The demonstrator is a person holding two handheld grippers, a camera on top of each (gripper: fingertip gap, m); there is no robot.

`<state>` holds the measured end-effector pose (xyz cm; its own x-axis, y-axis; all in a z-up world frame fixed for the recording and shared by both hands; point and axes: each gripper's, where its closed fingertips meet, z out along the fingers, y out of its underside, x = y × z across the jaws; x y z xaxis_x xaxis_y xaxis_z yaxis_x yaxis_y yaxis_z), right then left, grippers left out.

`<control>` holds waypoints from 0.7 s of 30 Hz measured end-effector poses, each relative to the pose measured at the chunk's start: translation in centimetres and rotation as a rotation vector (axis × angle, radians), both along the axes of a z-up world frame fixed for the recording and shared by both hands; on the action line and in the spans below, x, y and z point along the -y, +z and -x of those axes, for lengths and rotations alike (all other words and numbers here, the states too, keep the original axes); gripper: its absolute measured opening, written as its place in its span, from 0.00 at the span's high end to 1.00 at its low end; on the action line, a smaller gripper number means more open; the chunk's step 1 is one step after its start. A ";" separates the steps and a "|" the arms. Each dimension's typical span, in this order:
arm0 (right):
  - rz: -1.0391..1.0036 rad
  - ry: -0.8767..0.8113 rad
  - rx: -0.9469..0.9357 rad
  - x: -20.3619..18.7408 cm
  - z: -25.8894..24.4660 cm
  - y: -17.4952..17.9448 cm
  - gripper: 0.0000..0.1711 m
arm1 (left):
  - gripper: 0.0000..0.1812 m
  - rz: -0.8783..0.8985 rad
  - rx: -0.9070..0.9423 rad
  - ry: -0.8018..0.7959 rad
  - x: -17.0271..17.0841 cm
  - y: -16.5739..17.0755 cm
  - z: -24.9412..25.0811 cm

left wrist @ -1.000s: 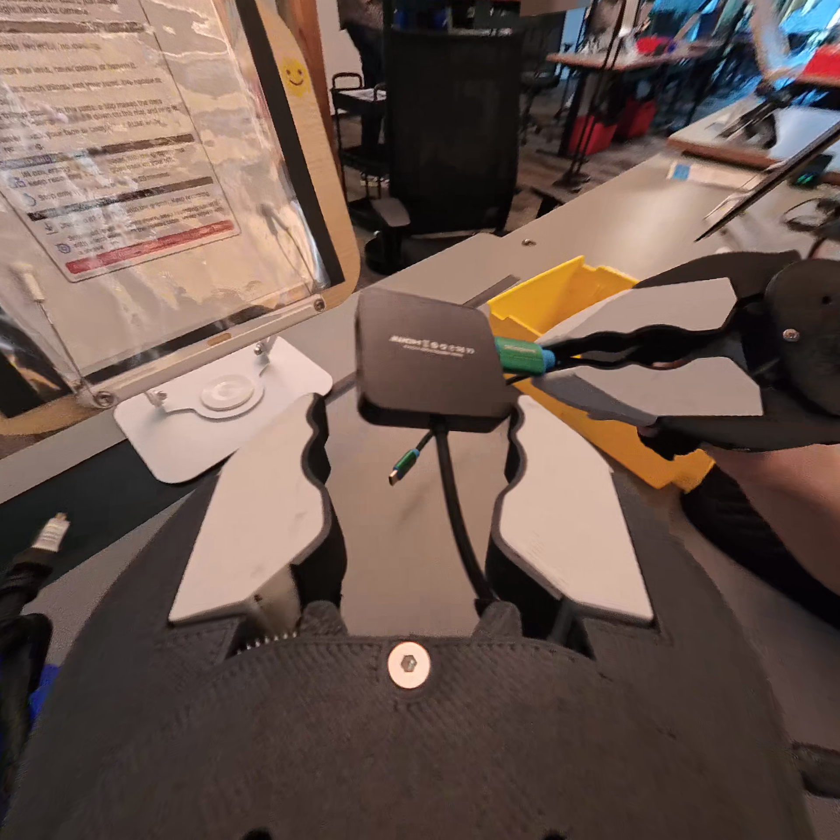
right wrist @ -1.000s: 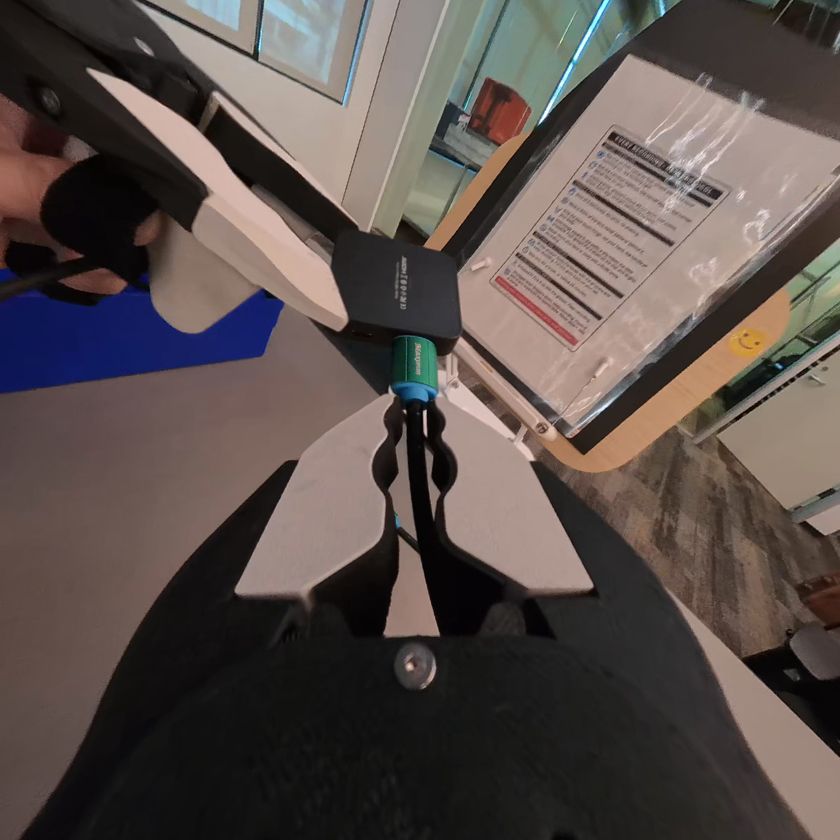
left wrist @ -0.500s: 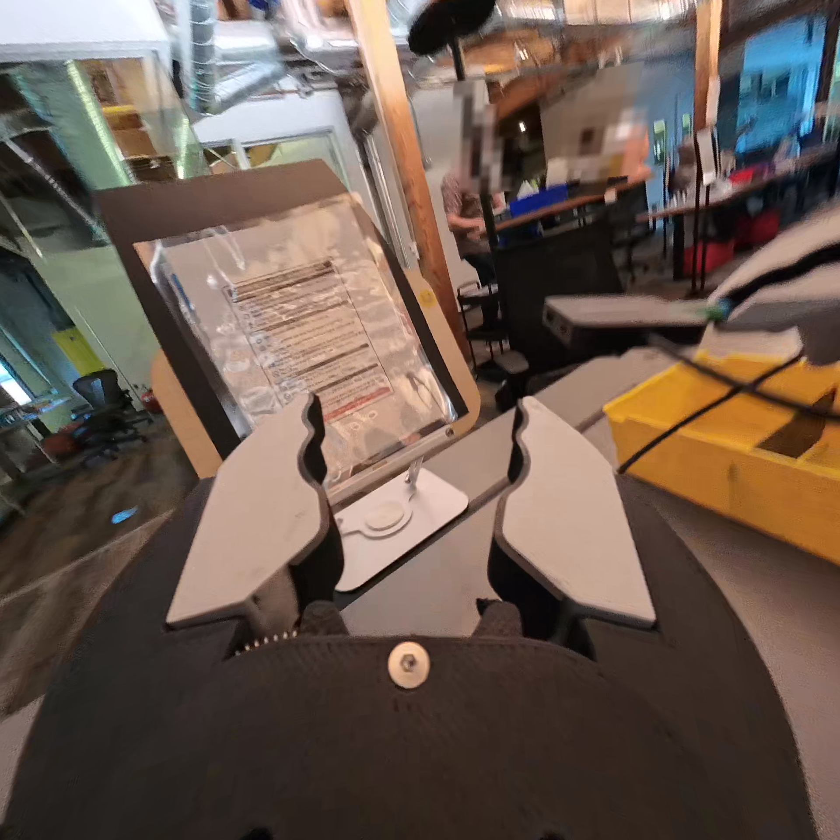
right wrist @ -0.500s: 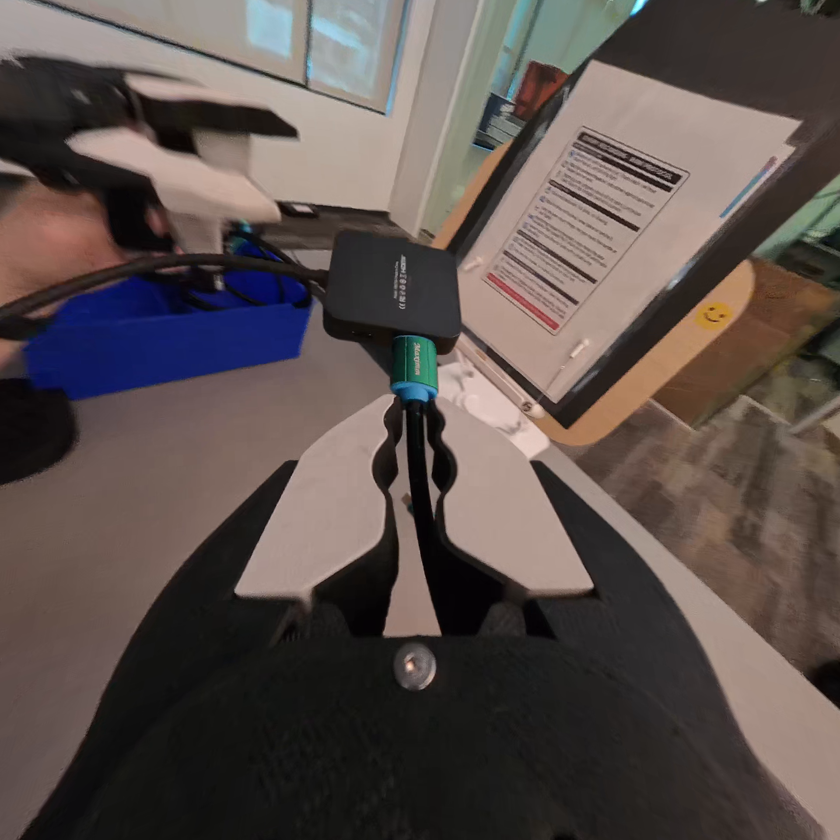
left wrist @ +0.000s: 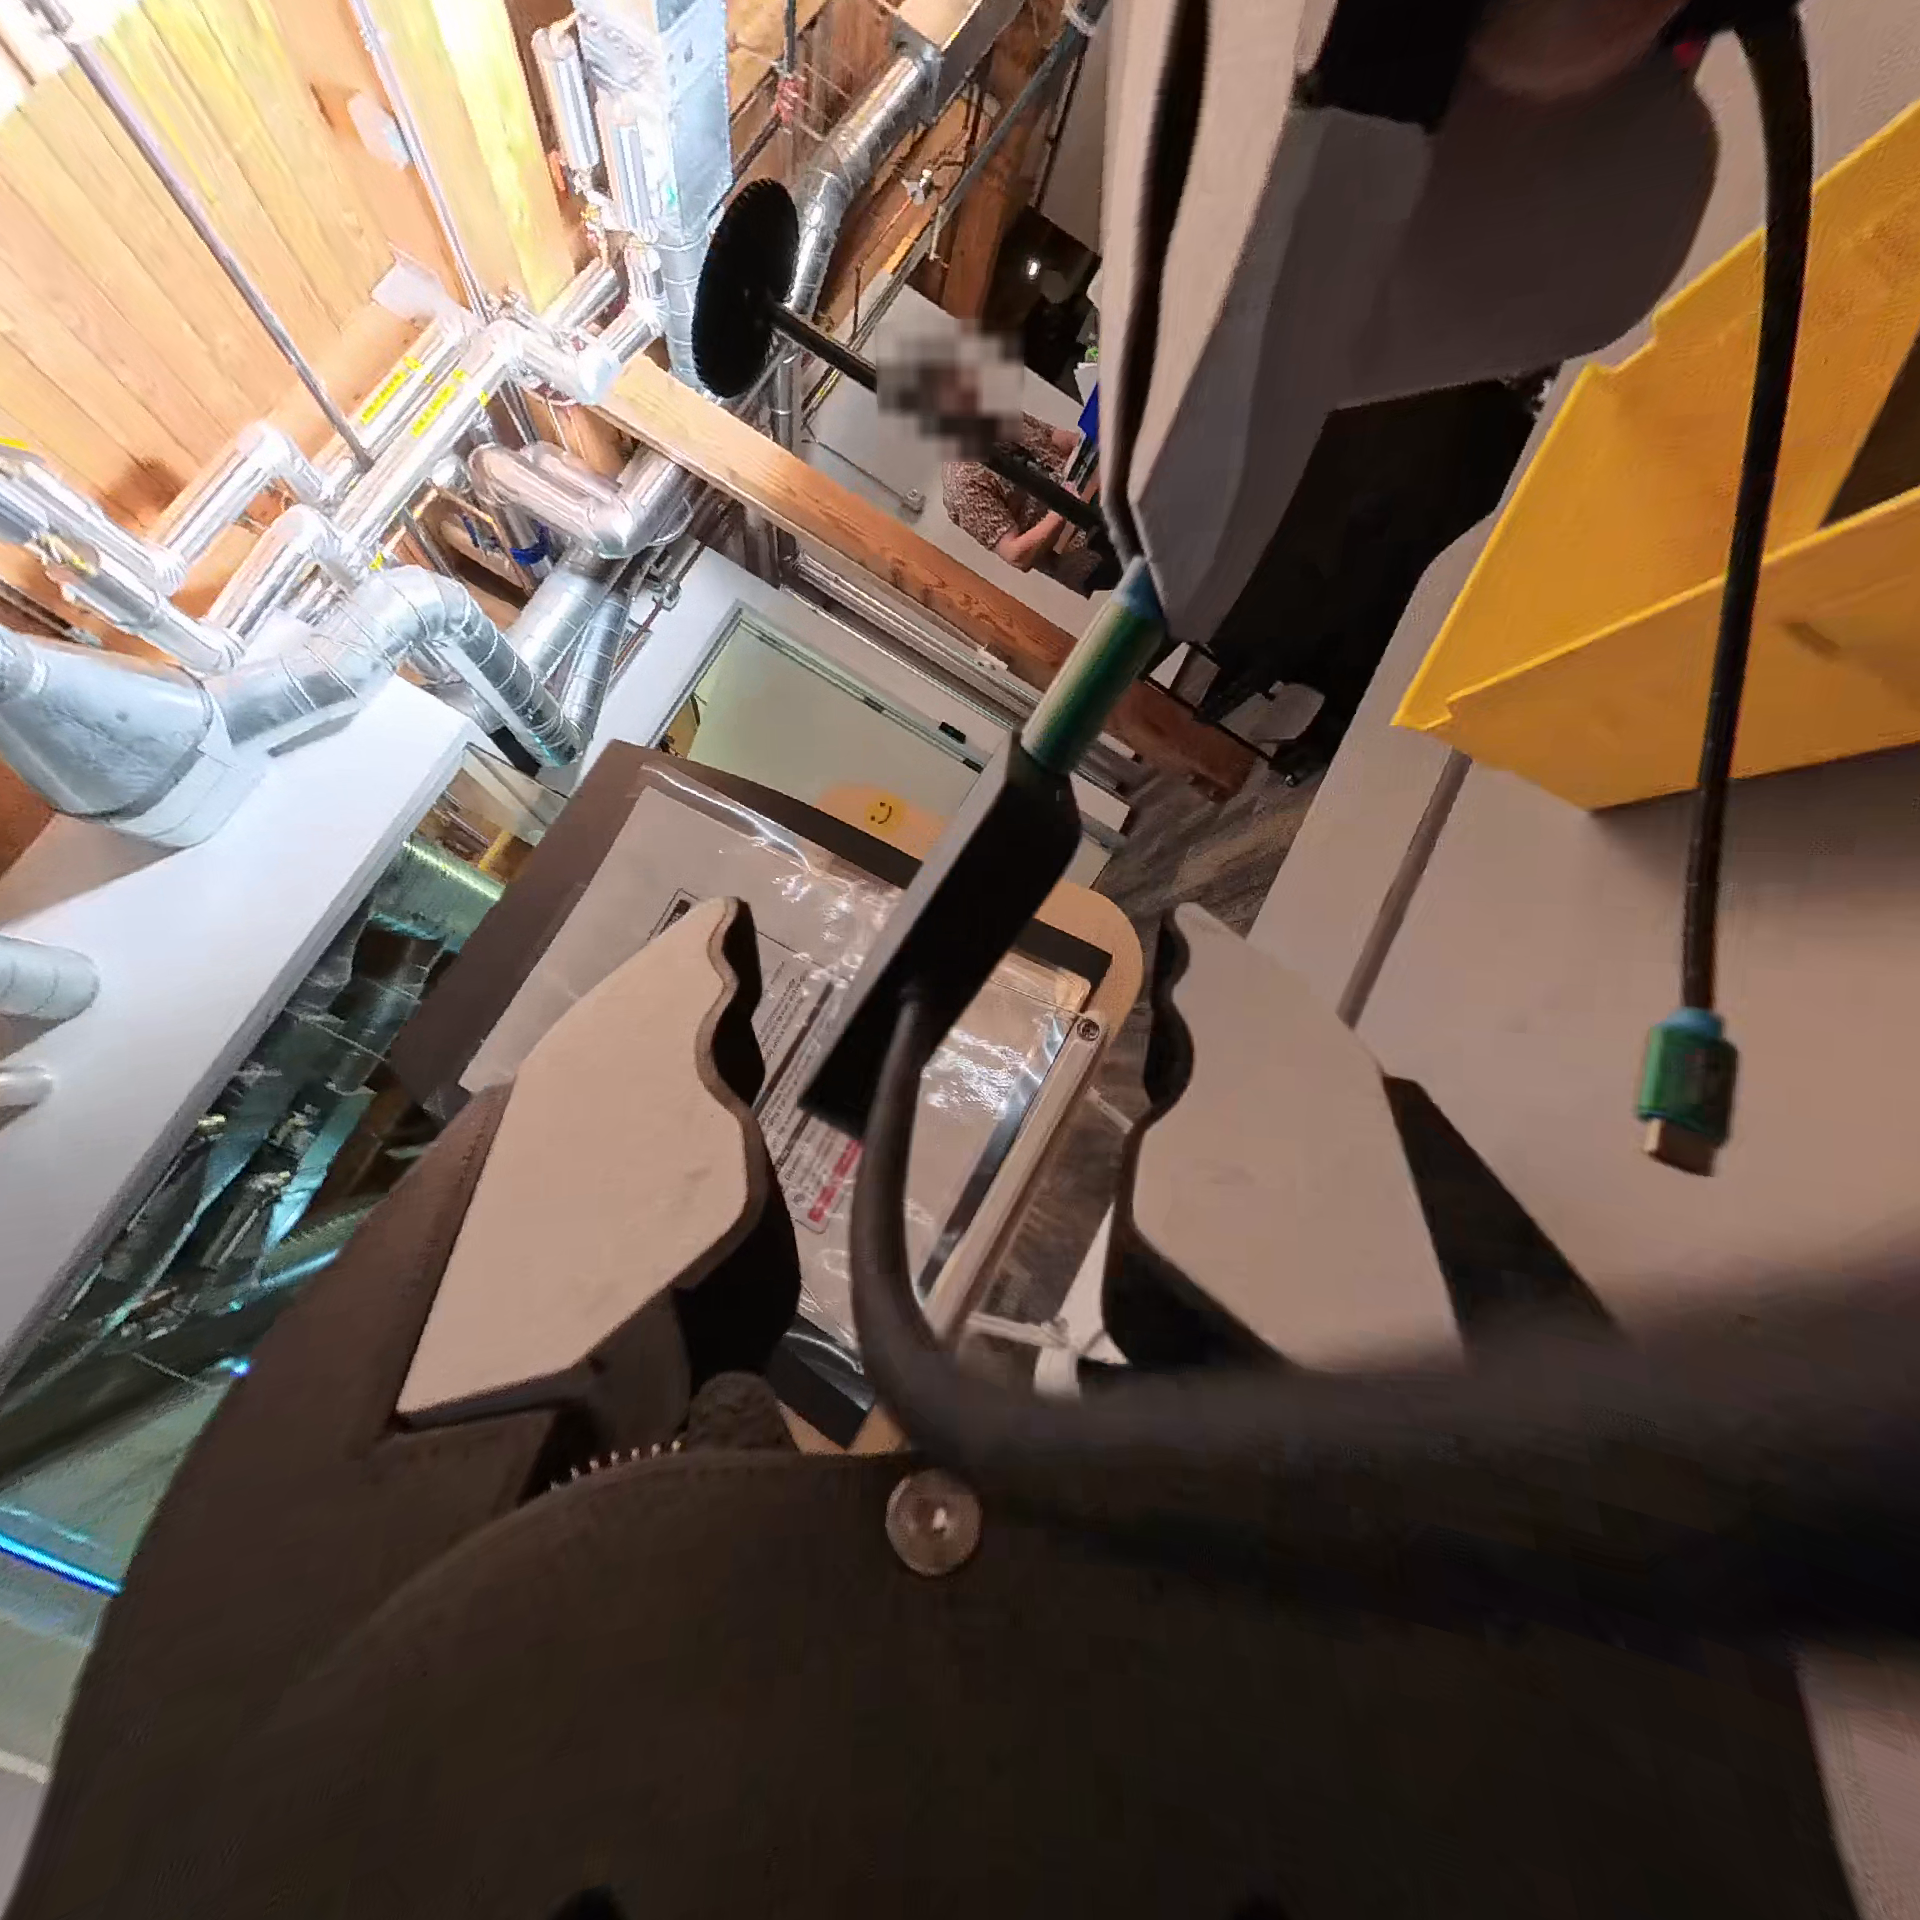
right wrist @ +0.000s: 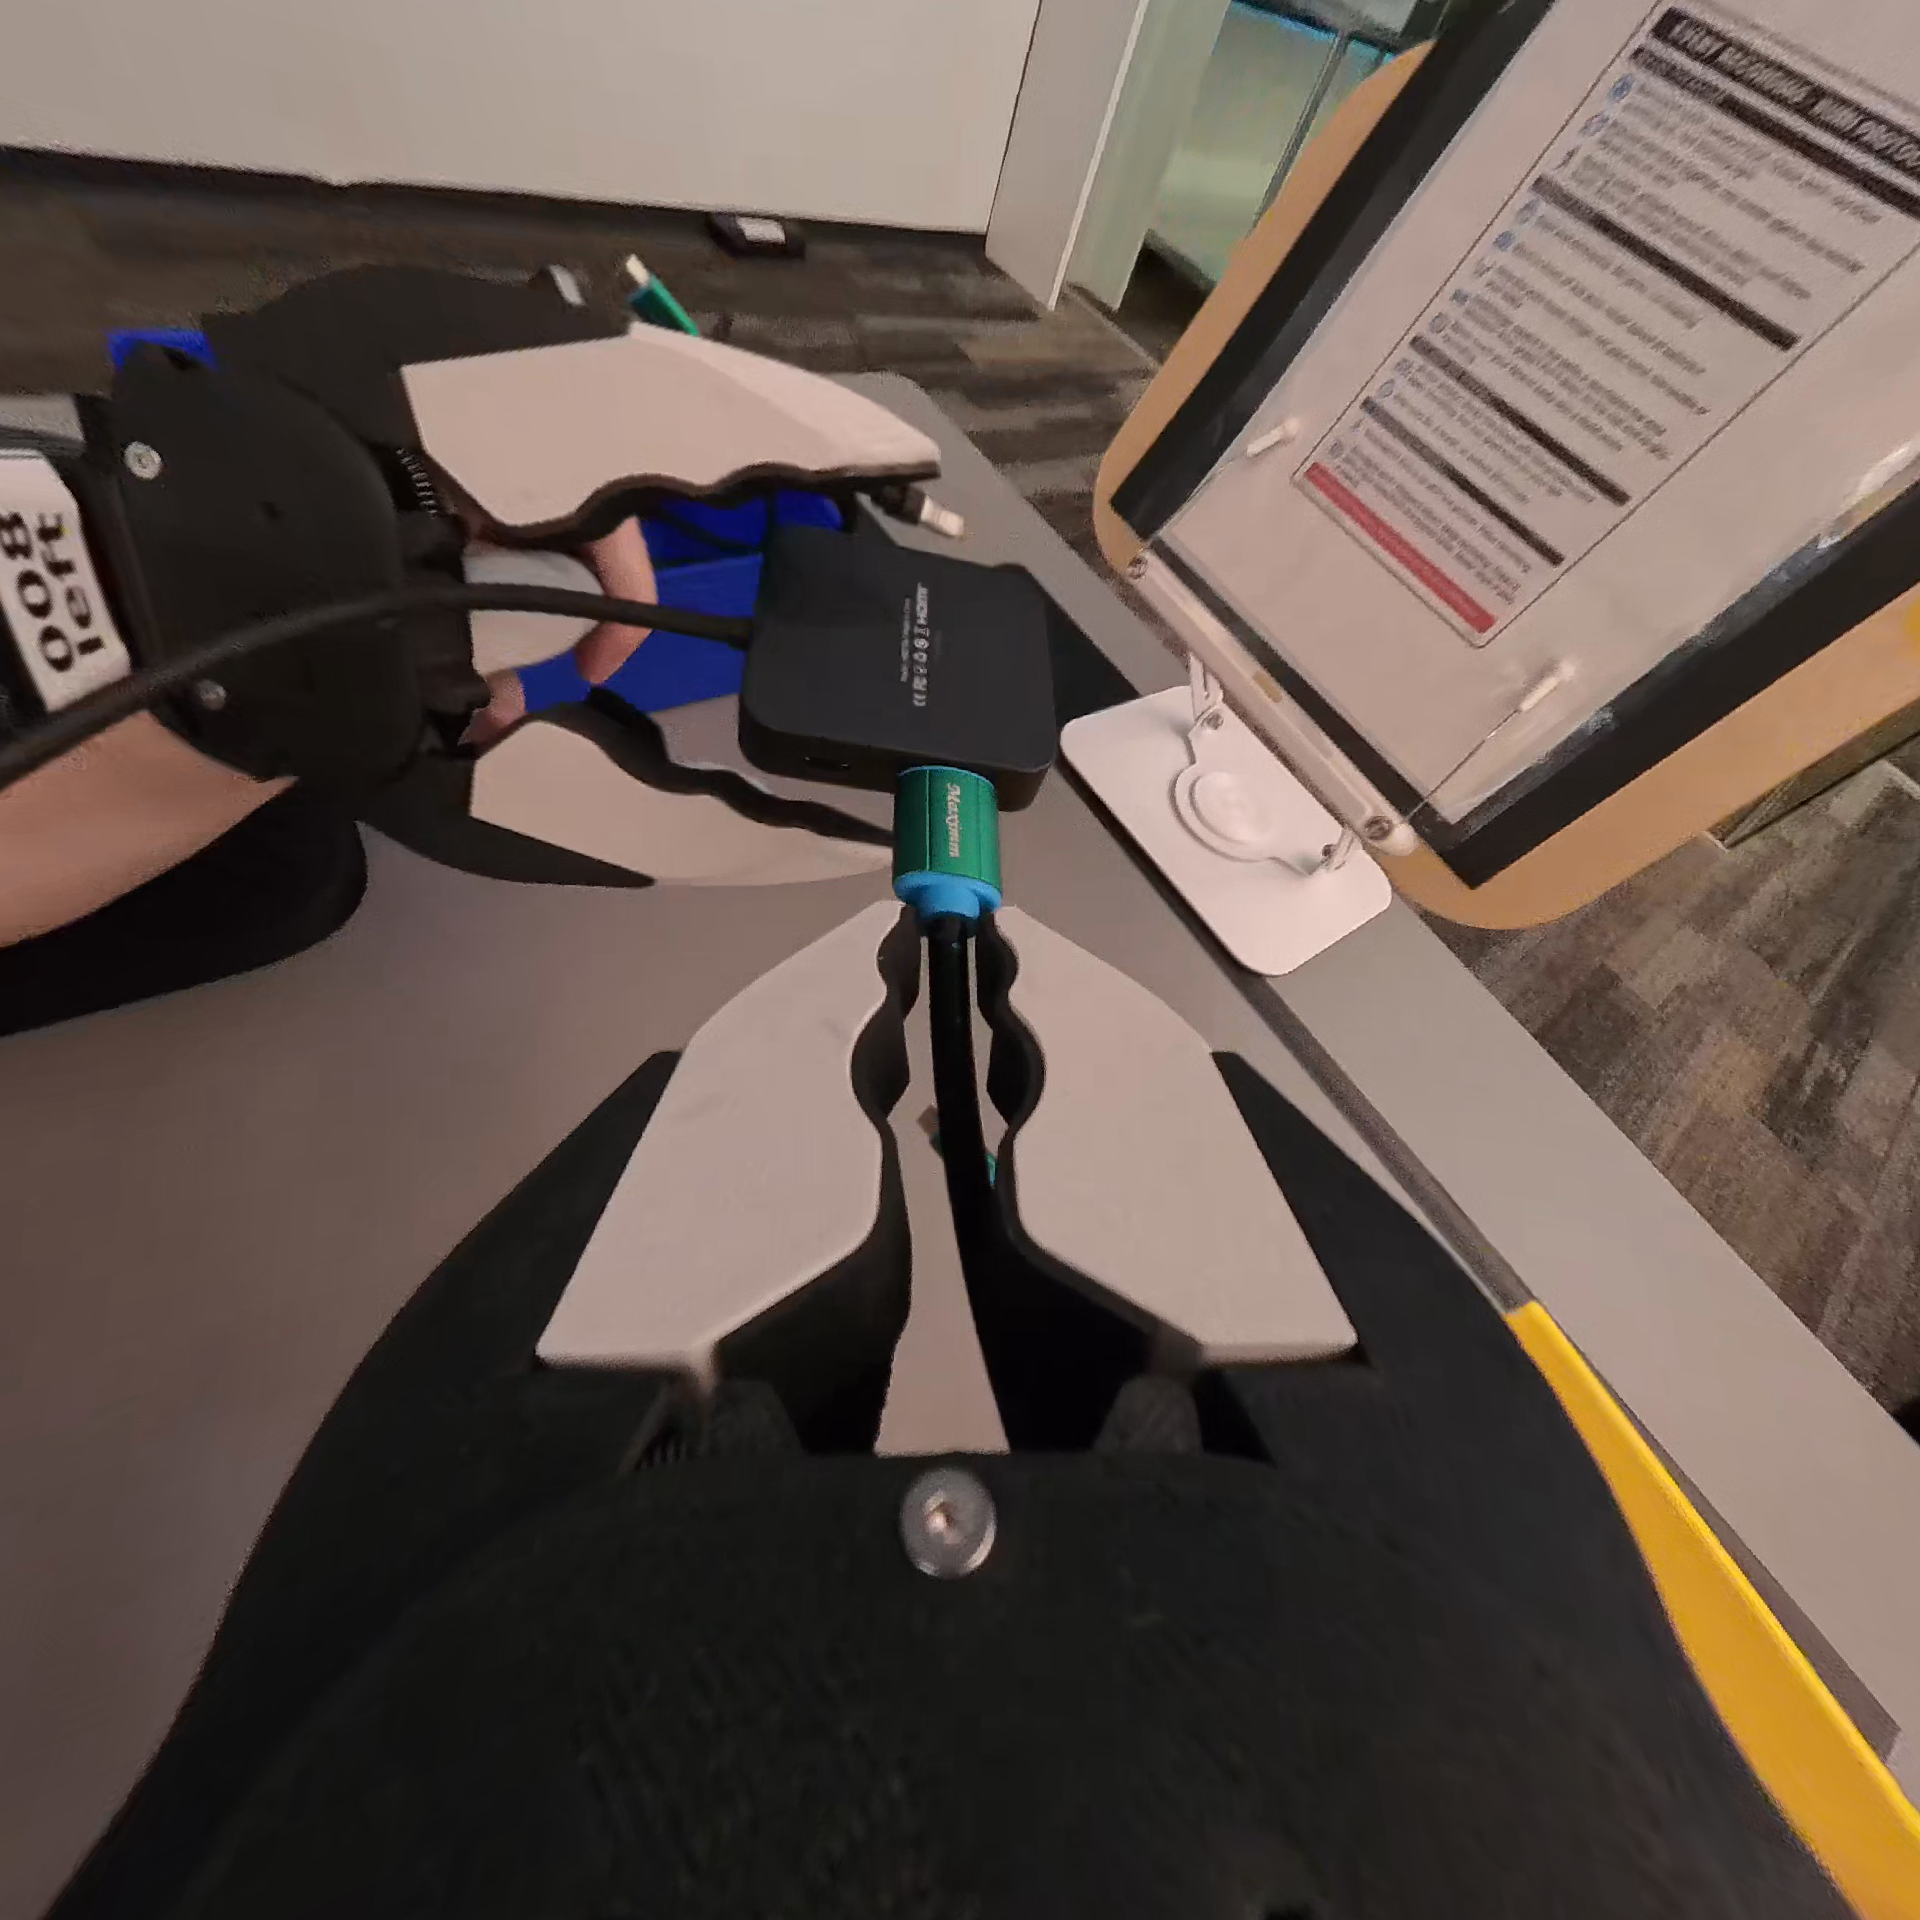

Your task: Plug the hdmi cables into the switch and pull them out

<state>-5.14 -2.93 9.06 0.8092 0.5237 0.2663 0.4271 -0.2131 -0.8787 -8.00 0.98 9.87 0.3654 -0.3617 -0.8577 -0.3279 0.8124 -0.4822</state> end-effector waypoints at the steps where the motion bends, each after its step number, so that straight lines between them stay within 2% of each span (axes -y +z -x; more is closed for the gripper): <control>1: 0.007 0.000 0.014 0.1 0.3 -0.2 0.94 | 0.62 -0.015 -0.004 -0.007 0.1 -0.1 0.0; 8: -0.022 -0.006 0.049 0.1 -0.5 0.2 0.94 | 0.63 0.025 -0.014 -0.091 1.0 -0.2 0.2; 12: -0.092 -0.077 0.095 -0.2 -3.5 1.3 0.94 | 0.64 0.104 -0.017 -0.007 -2.0 0.4 2.5; 15: -0.108 -0.166 0.159 -0.7 -5.6 1.2 0.94 | 0.65 0.257 0.070 0.006 -3.4 1.8 4.1; 18: -0.115 -0.258 0.258 -1.9 -6.5 0.3 0.94 | 0.67 0.421 0.174 -0.087 -2.0 3.4 3.8; 21: -0.082 -0.279 0.304 -3.0 -5.7 -1.3 0.94 | 0.69 0.510 0.148 -0.211 1.0 3.3 2.0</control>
